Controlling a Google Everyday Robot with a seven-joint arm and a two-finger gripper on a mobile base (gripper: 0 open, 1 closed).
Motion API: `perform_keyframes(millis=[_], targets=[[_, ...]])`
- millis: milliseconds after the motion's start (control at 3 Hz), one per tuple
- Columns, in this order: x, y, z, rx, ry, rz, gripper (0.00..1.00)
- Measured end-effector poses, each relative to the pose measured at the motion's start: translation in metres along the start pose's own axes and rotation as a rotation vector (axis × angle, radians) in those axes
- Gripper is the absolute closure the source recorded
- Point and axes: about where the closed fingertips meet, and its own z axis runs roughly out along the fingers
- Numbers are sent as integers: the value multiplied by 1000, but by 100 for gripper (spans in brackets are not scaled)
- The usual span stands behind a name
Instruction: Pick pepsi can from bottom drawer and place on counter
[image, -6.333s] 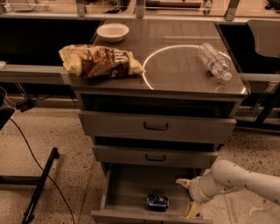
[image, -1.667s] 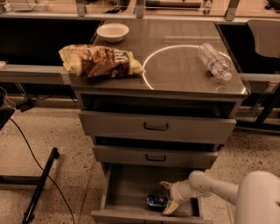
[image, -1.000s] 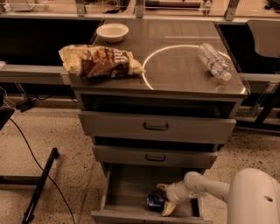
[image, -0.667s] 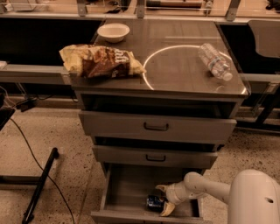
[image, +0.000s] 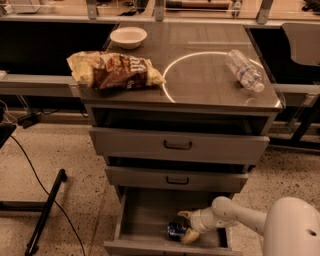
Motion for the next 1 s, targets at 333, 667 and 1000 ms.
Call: perform_keyframes(millis=[333,667,1000], targets=[[4,-11,-8,22,-39,4,25],[6,-17,-9,18,-50,3,23],[11,-15,3,-11,-18,-13,24]])
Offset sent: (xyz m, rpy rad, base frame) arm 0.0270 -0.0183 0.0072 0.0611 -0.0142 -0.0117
